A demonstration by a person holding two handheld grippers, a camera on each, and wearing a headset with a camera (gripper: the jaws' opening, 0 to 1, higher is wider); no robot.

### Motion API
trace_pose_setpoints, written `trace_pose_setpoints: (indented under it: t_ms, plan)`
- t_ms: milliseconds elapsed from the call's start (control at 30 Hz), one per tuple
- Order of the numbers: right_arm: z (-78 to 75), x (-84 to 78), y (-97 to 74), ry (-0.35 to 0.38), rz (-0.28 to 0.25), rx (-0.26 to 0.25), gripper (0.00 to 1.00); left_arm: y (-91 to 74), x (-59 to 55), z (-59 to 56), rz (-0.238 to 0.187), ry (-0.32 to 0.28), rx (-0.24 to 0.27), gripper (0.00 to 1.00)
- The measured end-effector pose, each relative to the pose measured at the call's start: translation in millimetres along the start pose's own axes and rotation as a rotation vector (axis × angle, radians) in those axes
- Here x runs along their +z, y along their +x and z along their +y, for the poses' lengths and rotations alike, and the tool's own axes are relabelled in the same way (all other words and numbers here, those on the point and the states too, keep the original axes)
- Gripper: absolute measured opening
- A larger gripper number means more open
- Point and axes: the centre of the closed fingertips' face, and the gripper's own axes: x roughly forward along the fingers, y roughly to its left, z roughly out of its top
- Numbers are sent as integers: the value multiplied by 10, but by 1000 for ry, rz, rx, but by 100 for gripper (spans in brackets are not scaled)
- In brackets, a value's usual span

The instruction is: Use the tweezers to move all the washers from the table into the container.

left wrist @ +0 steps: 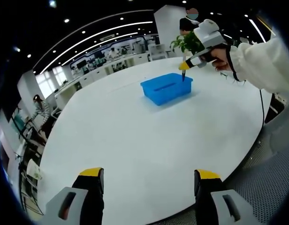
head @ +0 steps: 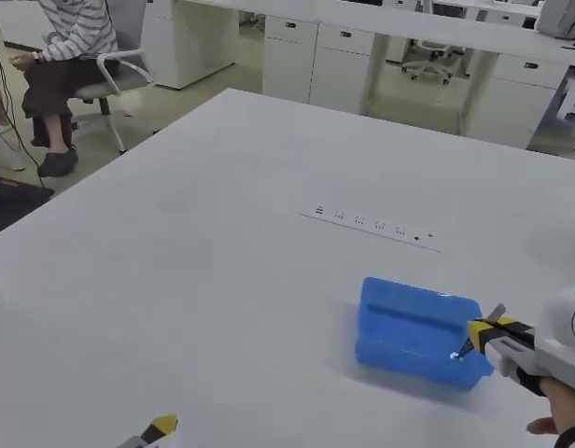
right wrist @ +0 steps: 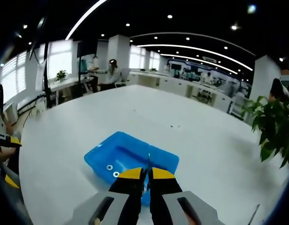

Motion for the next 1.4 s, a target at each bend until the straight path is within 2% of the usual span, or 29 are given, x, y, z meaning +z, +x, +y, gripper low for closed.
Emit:
trace_pose_setpoints:
  t_ms: [100, 333, 667, 767, 867, 1000, 1067, 1200, 1300, 1400]
  plan:
    - [-18, -83, 18, 6, 17, -8, 1, -4, 15, 18, -9, -8, 7, 80]
    - [-51, -164, 47, 12, 34, -12, 1, 12, -17, -10, 10, 3, -2, 80]
    - [16, -262, 71, 55, 55, 20, 2, -8, 32, 13, -18, -13, 4, 80]
    - [-18, -207, 56, 46, 43, 12, 2, -24, 71, -6, -35, -6, -6, 80]
    - [-36, -91, 4, 62, 5, 10, 2, -47, 116, -29, -55, -2, -23, 80]
    - [-24, 41, -96, 40, -35, 0, 2, -121, 240, -40, -113, -26, -51, 79]
    - [-9, 149, -177, 13, -72, -2, 2, -170, 305, -46, -127, -36, -75, 79]
    - [64, 354, -358, 10, -133, 14, 2, -261, 580, 8, -182, 24, -79, 77]
    - [179, 483, -488, 9, -172, 52, 2, -300, 804, 34, -203, 53, -95, 77]
    - [363, 535, -622, 34, -183, 133, 2, -321, 991, 22, -239, 63, -123, 75]
